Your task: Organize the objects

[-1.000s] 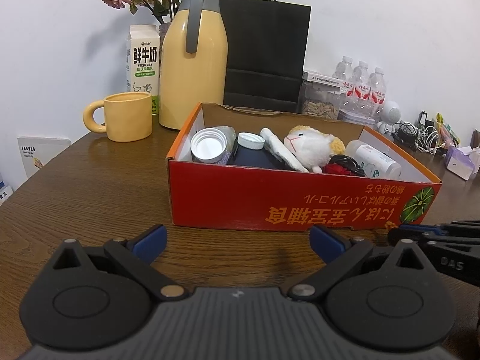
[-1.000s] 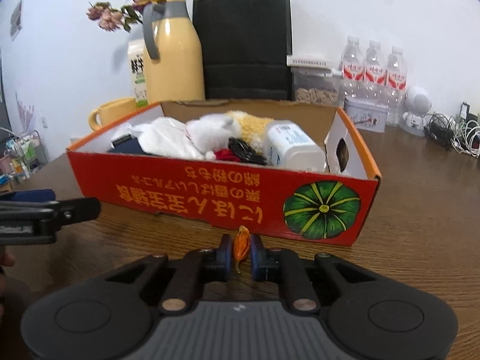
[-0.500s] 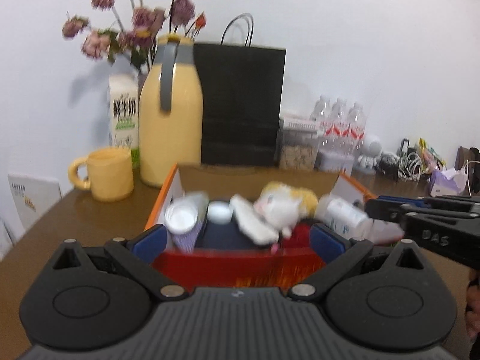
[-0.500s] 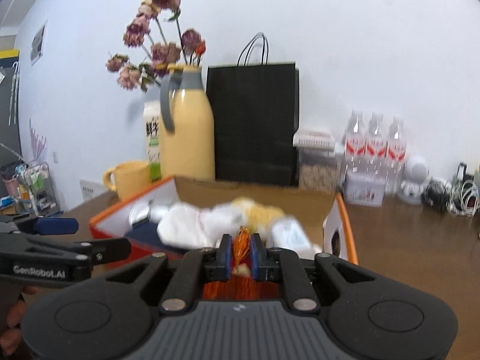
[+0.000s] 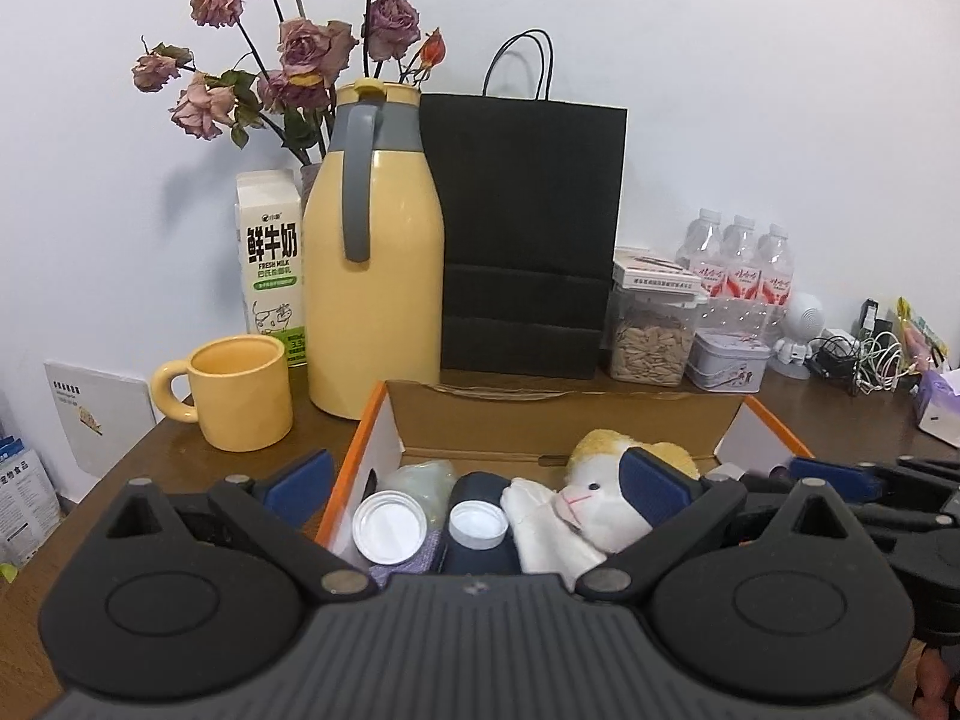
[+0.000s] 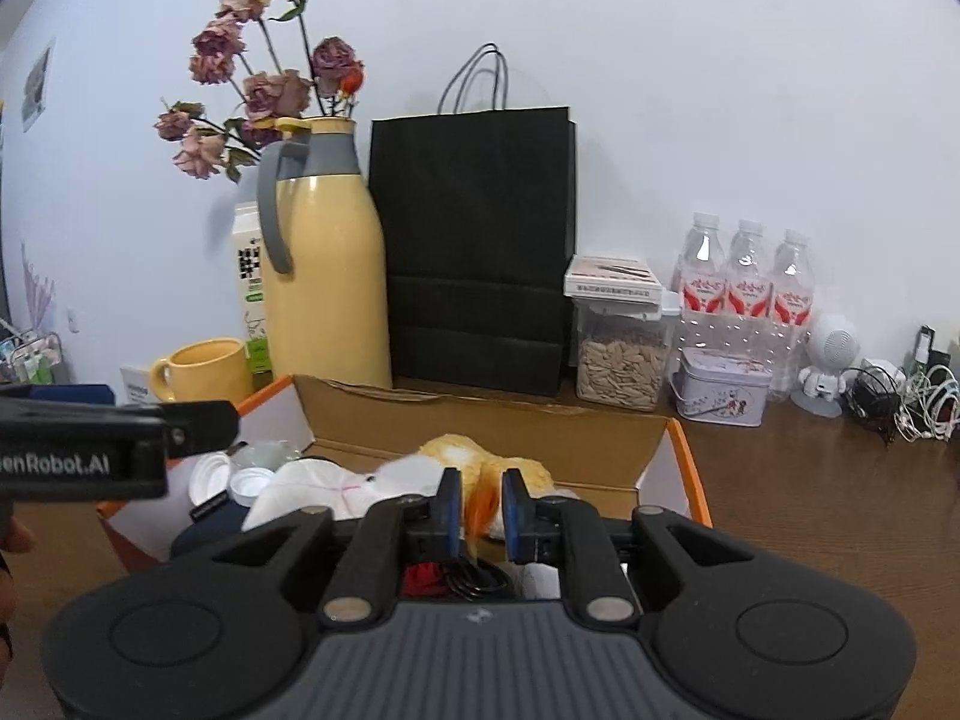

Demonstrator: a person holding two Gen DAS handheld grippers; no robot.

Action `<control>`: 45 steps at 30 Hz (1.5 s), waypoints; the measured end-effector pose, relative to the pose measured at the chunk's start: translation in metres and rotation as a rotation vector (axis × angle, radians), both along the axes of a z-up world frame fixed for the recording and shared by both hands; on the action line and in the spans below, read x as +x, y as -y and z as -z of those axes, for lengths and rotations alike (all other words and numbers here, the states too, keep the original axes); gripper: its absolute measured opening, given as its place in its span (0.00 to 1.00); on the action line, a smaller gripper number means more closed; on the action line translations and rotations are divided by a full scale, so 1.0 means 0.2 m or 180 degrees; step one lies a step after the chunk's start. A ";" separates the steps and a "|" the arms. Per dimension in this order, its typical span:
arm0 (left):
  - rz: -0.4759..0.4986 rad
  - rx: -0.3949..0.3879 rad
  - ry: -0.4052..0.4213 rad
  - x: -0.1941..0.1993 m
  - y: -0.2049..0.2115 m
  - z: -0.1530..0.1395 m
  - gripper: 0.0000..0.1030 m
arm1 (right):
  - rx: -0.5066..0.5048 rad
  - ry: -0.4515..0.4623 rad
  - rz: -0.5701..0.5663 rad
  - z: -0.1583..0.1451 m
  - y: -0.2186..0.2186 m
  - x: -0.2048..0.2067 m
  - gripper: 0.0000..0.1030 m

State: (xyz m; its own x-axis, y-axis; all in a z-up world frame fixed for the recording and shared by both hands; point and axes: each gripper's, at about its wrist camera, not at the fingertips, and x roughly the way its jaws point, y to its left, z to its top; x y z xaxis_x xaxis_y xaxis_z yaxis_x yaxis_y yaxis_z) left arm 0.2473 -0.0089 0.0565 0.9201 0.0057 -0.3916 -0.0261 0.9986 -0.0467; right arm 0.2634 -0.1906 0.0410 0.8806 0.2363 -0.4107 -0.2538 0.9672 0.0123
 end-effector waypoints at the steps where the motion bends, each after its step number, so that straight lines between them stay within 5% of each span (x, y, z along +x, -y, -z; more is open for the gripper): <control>1: -0.0008 0.0007 -0.0007 0.00 0.00 0.00 1.00 | -0.0001 -0.0025 0.0007 0.01 0.00 0.00 0.62; 3: -0.0015 0.0012 -0.0011 0.00 -0.01 0.01 1.00 | 0.0006 -0.0005 0.0038 0.02 0.01 -0.01 0.92; 6: -0.0020 0.0015 -0.0003 -0.01 -0.01 0.01 1.00 | -0.0012 0.0010 0.0092 0.01 0.01 -0.02 1.00; 25: 0.0253 -0.0036 0.0306 -0.41 -0.05 -0.07 1.00 | 0.0075 0.0127 0.0071 -0.10 0.09 -0.37 1.00; 45: 0.0191 -0.0208 -0.0359 -0.71 -0.13 0.22 1.00 | 0.0120 -0.0396 0.0132 0.10 0.10 -0.68 1.00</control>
State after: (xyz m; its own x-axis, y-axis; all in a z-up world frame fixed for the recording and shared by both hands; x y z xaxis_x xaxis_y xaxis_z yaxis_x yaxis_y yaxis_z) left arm 0.1061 0.0178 0.0118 0.8681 -0.0768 -0.4903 0.0247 0.9934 -0.1117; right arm 0.1274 -0.2116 0.0212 0.8327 0.2181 -0.5089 -0.2079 0.9751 0.0777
